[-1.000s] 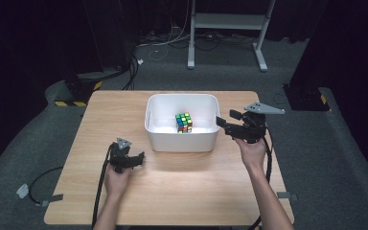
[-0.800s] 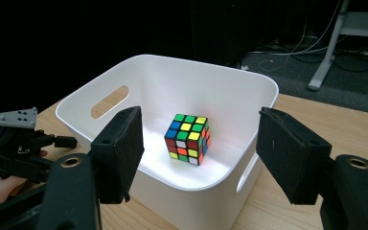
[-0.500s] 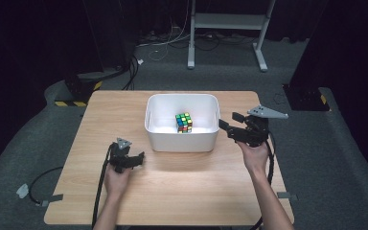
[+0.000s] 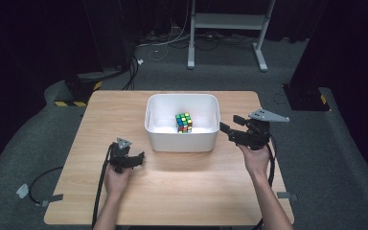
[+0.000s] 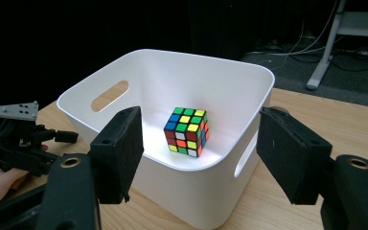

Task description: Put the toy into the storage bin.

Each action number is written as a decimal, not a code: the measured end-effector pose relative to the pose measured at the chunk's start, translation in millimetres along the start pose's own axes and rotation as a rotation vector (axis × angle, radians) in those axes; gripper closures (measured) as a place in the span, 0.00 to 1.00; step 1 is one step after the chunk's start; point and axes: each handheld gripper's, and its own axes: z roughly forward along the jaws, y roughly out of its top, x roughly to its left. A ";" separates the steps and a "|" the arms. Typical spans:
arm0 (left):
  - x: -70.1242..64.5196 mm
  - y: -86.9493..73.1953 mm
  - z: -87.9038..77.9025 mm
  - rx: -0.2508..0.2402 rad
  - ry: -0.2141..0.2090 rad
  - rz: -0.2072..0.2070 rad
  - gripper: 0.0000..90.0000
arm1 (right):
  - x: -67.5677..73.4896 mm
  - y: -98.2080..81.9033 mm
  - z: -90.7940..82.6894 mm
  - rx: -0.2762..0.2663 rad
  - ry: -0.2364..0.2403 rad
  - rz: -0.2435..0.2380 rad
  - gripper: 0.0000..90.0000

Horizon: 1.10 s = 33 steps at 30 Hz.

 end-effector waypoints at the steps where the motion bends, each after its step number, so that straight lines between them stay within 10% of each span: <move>1: 0.0 0.0 0.0 0.000 0.000 0.000 0.22 | -0.1 -1.0 -0.7 -0.002 0.000 0.002 0.37; 33: 0.0 0.0 0.0 0.000 0.000 0.000 0.22 | -2.4 -20.9 -7.3 -0.011 -0.002 0.016 0.36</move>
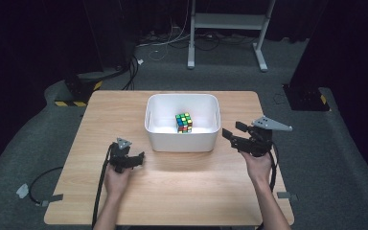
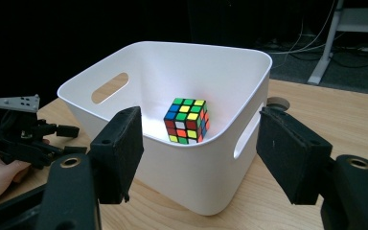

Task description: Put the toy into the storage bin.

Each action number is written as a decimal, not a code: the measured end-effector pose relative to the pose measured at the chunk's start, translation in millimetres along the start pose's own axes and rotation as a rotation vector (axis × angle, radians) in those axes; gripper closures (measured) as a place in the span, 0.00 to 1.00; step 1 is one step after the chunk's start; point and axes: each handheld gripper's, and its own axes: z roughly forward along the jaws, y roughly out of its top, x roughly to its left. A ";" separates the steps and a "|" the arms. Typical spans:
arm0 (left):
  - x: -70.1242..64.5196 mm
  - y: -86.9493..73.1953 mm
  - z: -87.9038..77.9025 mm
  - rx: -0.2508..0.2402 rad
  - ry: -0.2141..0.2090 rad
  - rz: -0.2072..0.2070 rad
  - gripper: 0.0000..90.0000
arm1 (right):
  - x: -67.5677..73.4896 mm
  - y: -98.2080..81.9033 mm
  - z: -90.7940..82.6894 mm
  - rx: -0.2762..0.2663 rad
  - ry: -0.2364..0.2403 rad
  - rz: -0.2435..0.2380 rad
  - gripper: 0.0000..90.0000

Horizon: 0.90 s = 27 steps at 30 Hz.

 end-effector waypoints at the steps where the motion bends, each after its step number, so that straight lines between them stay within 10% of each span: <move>1: 0.0 0.0 0.0 0.000 0.000 0.000 0.22 | 0.4 -0.4 -0.4 0.000 -0.004 -0.005 0.37; 27: -0.2 0.0 0.0 -0.001 0.001 -0.001 0.22 | 0.4 -20.0 -2.5 -0.003 -0.013 0.012 0.37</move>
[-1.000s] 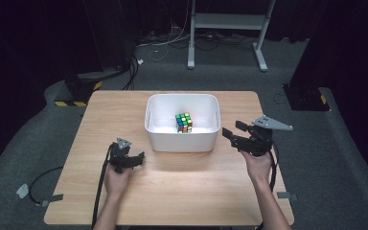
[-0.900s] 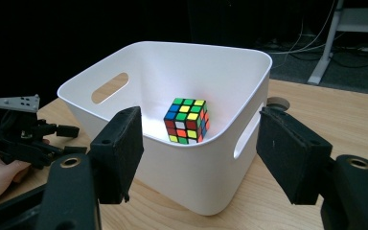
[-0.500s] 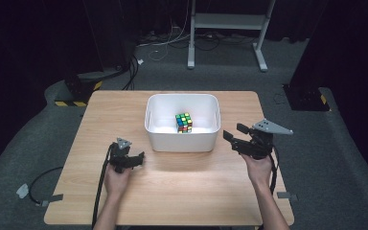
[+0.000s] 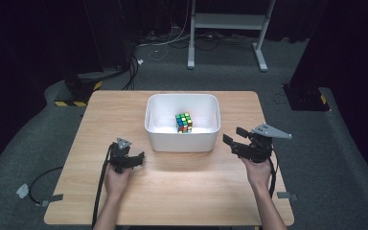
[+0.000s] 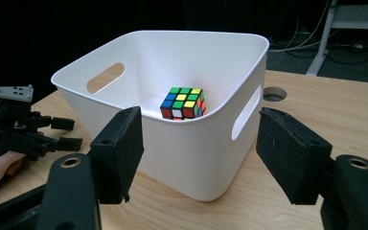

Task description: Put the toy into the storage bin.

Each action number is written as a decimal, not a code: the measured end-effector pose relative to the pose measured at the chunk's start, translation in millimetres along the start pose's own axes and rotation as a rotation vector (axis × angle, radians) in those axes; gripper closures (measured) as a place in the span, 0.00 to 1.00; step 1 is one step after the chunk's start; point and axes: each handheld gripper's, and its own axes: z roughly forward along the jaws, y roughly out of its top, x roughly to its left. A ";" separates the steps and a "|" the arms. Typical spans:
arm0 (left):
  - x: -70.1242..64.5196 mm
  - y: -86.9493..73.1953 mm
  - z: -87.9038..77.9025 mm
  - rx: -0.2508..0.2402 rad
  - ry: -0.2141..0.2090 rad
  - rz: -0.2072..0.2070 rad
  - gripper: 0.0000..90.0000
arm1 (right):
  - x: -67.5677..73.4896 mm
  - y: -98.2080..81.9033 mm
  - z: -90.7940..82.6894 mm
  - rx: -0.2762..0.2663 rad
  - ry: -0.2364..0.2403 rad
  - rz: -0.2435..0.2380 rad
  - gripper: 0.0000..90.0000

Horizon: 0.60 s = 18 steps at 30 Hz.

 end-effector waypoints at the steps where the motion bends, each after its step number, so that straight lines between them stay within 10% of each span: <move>1: 0.0 0.0 0.0 0.000 0.000 0.000 0.22 | -0.2 -0.7 -0.1 0.000 0.000 0.000 0.37; 18: 0.0 0.0 0.0 0.000 0.000 0.000 0.22 | -3.2 -13.1 -2.6 0.010 0.003 0.028 0.37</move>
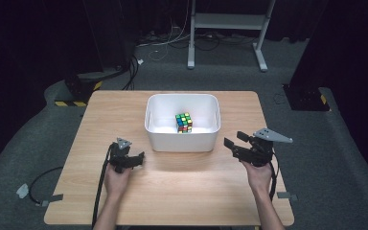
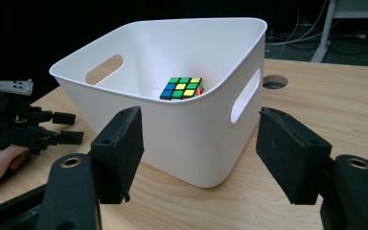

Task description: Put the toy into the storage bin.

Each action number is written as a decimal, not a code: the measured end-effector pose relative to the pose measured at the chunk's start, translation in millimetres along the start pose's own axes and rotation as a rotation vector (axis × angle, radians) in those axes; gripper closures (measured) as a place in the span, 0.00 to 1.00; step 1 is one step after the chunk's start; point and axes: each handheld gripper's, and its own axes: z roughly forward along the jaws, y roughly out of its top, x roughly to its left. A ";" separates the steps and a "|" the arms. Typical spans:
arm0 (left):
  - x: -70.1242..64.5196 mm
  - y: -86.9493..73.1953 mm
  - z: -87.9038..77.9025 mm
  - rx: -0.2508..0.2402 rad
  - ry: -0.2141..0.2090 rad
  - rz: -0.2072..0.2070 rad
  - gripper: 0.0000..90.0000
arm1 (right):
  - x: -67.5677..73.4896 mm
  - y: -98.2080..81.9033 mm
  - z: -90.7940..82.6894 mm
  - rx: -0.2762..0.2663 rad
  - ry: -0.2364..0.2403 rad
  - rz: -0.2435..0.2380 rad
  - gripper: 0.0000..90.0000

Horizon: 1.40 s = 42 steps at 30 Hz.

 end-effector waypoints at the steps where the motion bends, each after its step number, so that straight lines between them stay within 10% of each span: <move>1: 0.1 0.0 0.0 0.001 0.000 0.001 0.22 | 0.1 -0.5 -0.4 -0.001 0.000 -0.001 0.37; 42: 0.0 0.0 -0.1 0.001 0.001 0.002 0.22 | 6.0 -34.3 6.8 0.038 -0.015 0.006 0.37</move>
